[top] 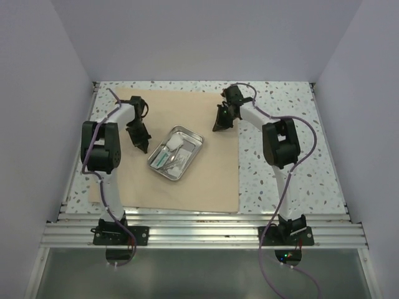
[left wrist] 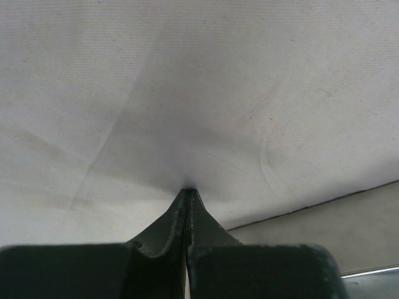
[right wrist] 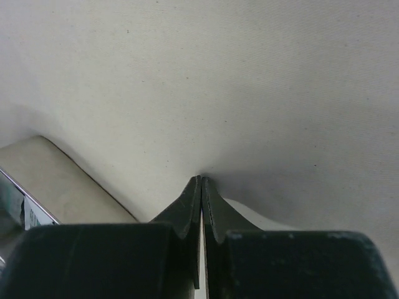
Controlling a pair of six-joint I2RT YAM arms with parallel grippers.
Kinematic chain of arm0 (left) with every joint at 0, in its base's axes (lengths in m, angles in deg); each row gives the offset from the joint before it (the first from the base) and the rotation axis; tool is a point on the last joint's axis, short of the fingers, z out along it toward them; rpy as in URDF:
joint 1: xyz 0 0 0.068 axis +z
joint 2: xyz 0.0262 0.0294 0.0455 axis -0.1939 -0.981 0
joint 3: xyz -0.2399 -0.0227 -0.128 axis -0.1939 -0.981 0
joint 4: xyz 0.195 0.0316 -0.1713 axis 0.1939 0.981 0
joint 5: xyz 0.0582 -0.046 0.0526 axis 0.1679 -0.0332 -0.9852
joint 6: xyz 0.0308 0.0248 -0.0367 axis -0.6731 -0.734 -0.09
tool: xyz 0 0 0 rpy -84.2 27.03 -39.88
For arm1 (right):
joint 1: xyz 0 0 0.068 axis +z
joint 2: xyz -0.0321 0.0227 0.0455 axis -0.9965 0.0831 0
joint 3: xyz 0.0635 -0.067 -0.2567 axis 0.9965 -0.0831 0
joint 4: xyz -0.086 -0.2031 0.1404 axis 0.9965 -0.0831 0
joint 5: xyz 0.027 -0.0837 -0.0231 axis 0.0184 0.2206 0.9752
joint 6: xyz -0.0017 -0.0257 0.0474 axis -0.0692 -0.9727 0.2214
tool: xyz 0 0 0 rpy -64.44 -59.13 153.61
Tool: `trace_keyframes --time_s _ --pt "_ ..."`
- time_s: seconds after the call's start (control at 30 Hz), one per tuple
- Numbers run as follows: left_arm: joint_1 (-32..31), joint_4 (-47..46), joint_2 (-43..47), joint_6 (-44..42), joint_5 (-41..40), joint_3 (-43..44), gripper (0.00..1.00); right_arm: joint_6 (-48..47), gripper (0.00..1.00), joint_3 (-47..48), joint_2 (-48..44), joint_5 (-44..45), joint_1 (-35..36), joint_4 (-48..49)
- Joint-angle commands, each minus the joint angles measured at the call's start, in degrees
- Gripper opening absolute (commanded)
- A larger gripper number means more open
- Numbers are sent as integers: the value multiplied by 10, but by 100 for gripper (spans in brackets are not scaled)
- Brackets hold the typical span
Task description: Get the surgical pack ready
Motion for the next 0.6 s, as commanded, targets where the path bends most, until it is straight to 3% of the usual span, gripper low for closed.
trace_keyframes --time_s 0.0,0.13,0.33,0.47,0.57 --pt "-12 -67 -111 -38 53 47 0 19 0 -85 -25 63 -46 0" --pt "-41 -45 -181 -60 78 160 1 42 0 -168 -54 88 -81 -14" --pt "-86 -47 -267 -49 185 297 6 76 0 -291 -136 127 -132 -37" --pt "-93 -94 -238 -38 229 284 13 75 0 -303 -166 132 -155 -63" --pt "-83 -109 -177 -35 188 257 22 67 0 -305 -172 122 -171 -75"
